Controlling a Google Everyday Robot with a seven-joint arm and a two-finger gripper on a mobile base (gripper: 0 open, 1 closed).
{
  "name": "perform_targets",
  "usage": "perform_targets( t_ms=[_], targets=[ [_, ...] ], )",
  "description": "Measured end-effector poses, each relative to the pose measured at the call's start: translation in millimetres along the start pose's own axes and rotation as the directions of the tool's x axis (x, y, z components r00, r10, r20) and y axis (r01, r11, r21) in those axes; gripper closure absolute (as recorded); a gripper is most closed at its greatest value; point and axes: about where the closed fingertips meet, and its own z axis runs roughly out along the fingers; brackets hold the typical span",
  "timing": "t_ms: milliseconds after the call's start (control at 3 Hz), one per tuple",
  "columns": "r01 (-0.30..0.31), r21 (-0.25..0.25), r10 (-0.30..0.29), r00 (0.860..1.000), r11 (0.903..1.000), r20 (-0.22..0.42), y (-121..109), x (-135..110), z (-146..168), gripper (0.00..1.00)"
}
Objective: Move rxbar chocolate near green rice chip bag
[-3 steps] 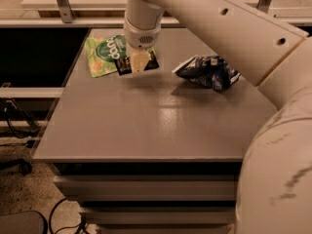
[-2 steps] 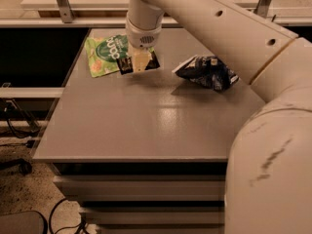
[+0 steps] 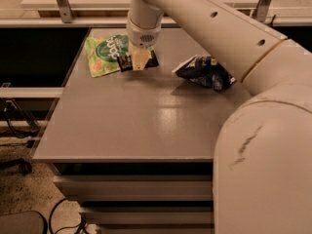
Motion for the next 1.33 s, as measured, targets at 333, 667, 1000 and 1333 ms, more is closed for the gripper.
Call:
perform_targets(
  t_ms=[333,667,1000,1333],
  targets=[
    [-0.003,-0.003,0.003,1.000,1.0000,0.009,-5,0,4,0.59],
    [-0.005,-0.006,0.005,1.000,1.0000,0.016,-9,-1,7,0.36],
    [-0.005,-0.011,0.005,1.000,0.9999,0.020,-12,-2,10,0.13],
    [0.008,-0.017,-0.007,1.000,0.9998,0.029,-17,-4,10,0.00]
  ],
)
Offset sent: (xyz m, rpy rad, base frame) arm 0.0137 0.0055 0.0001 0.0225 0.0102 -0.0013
